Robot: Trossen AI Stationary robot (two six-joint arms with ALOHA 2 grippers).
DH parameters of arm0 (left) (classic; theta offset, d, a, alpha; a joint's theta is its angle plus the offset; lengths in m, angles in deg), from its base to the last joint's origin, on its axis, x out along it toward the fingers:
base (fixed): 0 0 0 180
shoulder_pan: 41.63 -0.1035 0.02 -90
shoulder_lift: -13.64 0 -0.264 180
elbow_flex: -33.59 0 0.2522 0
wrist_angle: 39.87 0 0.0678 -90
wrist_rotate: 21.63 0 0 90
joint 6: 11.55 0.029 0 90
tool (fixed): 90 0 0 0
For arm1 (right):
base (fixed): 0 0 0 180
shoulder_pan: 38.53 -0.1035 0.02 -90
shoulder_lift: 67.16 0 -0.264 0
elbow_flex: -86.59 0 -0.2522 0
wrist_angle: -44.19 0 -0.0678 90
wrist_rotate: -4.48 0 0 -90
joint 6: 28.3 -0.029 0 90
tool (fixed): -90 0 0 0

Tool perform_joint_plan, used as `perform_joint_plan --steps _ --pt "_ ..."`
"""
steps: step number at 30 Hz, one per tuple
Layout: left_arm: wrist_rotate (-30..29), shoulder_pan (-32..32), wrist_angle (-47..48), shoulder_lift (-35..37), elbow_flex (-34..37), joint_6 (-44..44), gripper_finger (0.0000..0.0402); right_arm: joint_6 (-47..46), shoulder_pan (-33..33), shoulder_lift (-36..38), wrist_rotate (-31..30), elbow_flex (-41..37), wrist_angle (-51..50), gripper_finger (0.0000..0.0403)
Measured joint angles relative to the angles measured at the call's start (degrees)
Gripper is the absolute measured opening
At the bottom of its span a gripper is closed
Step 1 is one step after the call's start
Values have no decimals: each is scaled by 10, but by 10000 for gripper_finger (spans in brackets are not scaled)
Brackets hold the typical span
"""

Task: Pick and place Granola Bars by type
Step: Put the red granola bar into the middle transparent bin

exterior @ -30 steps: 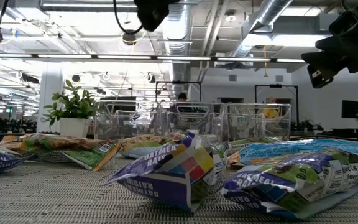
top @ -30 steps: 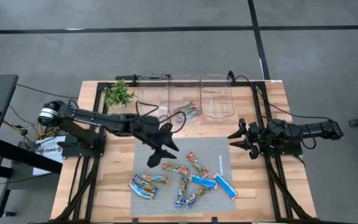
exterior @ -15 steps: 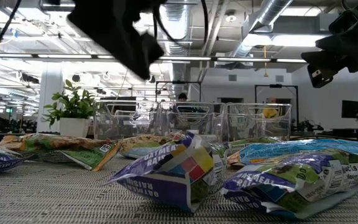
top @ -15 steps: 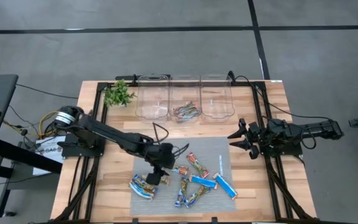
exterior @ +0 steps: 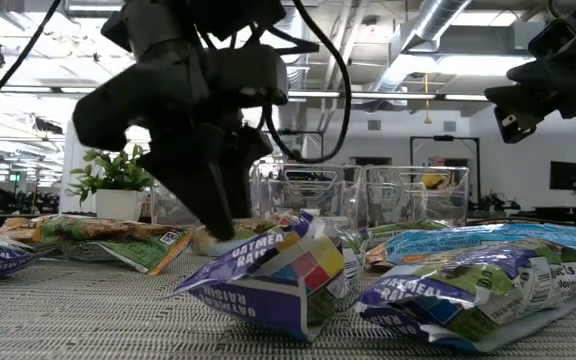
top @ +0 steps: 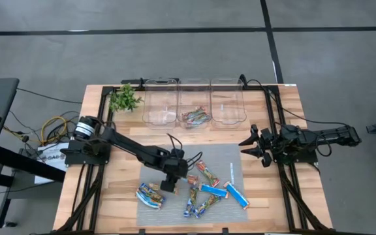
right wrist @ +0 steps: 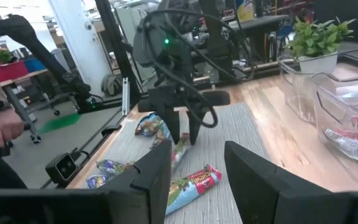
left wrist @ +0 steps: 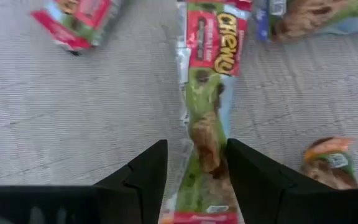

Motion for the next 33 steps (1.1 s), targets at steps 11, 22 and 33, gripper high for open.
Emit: perform_joint_plan --steps 11,22,33 --pt "15 7 2 -4 -1 -6 95 0 0 0 0 0 0 144" --pt "17 4 -16 -3 -1 -38 23 0 0 0 0 0 0 143" --pt "18 -44 -239 19 0 -145 32 0 0 0 0 0 0 141"
